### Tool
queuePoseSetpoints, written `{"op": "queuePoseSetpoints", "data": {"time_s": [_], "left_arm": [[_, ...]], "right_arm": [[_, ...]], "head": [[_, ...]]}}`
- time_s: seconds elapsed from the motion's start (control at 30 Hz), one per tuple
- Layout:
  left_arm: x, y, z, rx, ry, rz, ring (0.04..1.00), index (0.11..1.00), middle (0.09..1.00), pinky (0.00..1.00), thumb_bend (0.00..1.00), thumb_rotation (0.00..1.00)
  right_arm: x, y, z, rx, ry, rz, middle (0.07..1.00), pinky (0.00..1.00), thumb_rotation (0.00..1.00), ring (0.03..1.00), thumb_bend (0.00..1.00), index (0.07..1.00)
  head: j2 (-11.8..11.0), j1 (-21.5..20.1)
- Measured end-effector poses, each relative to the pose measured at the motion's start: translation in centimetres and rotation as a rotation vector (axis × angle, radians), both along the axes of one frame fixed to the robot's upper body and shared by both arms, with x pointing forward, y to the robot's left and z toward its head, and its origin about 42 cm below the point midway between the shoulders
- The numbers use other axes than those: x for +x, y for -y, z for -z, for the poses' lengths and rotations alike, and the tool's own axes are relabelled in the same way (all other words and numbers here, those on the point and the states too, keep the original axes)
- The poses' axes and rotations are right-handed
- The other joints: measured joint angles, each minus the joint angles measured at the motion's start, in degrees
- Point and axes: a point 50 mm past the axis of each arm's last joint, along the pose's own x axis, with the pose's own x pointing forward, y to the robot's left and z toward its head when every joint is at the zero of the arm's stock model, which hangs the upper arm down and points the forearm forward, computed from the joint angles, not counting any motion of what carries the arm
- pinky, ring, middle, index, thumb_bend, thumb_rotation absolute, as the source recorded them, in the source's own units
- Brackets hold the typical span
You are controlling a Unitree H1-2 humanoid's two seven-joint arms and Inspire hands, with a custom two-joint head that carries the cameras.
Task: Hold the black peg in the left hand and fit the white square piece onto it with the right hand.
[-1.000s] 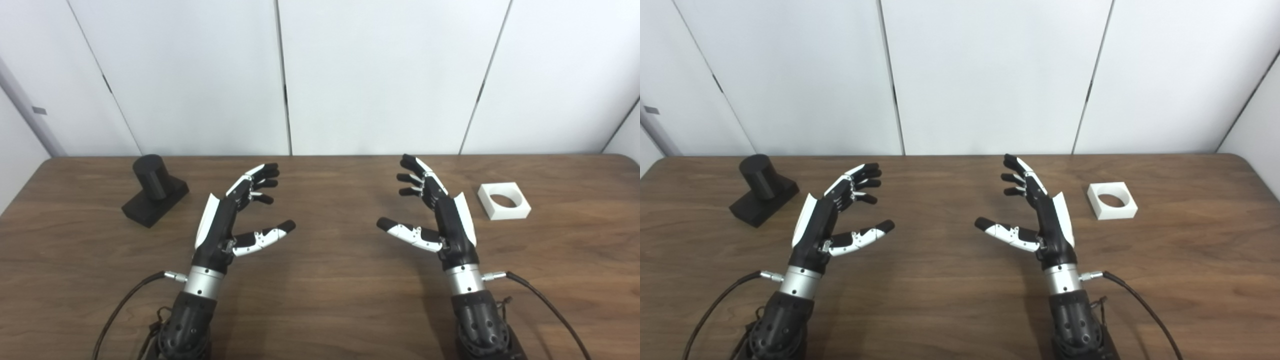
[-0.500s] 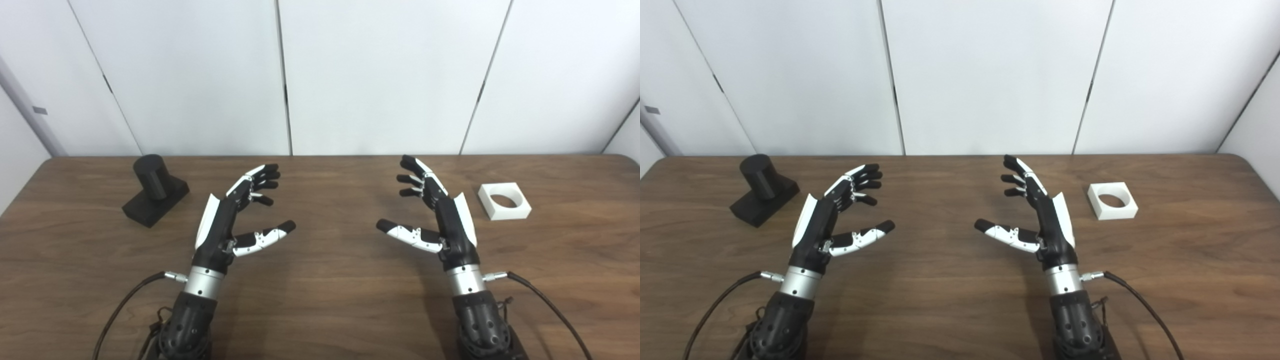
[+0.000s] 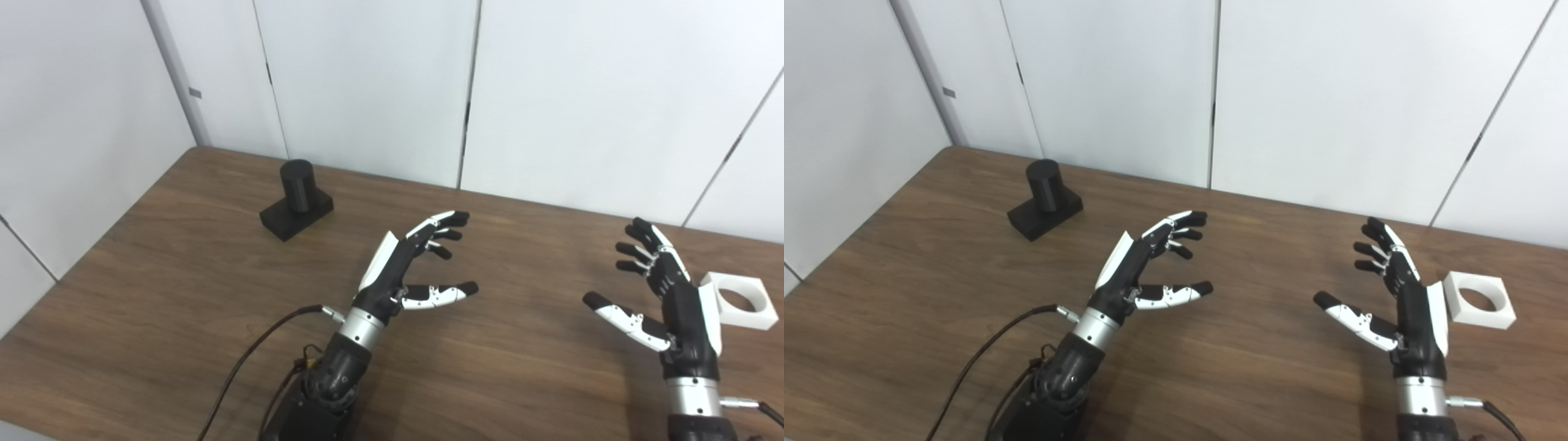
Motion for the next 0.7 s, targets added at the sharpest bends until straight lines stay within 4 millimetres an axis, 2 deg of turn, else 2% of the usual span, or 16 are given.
{"op": "queuePoseSetpoints", "data": {"time_s": [0.07,0.2,0.4,0.57,0.7], "left_arm": [[0.2,0.3,0.0,0.003,0.01,-0.01,0.773,0.838,0.847,0.61,0.68,0.17],[0.3,0.8,0.0,0.004,0.026,-0.015,0.769,0.832,0.848,0.61,0.67,0.12],[0.7,1.7,0.1,0.007,0.028,-0.002,0.78,0.836,0.847,0.6,0.67,0.12],[0.8,1.9,0.1,0.008,0.031,0.001,0.762,0.826,0.836,0.58,0.67,0.12],[0.8,1.9,0.0,0.005,0.038,-0.012,0.73,0.827,0.82,0.57,0.67,0.08]], "right_arm": [[0.2,0.3,0.1,-0.006,-0.003,0.0,0.855,0.68,0.35,0.775,0.7,0.879],[0.2,0.5,0.1,0.011,-0.003,-0.003,0.857,0.7,0.31,0.785,0.69,0.878],[0.1,0.7,0.1,0.029,-0.007,-0.007,0.877,0.7,0.23,0.799,0.66,0.883],[0.0,0.9,0.1,0.035,-0.008,-0.01,0.868,0.7,0.21,0.795,0.66,0.876],[-0.1,0.9,0.1,0.031,-0.007,-0.01,0.865,0.68,0.22,0.788,0.66,0.873]], "head": [[-1.3,1.0],[-3.4,2.8],[-4.3,3.7],[-4.1,3.5],[-4.1,3.5]]}}
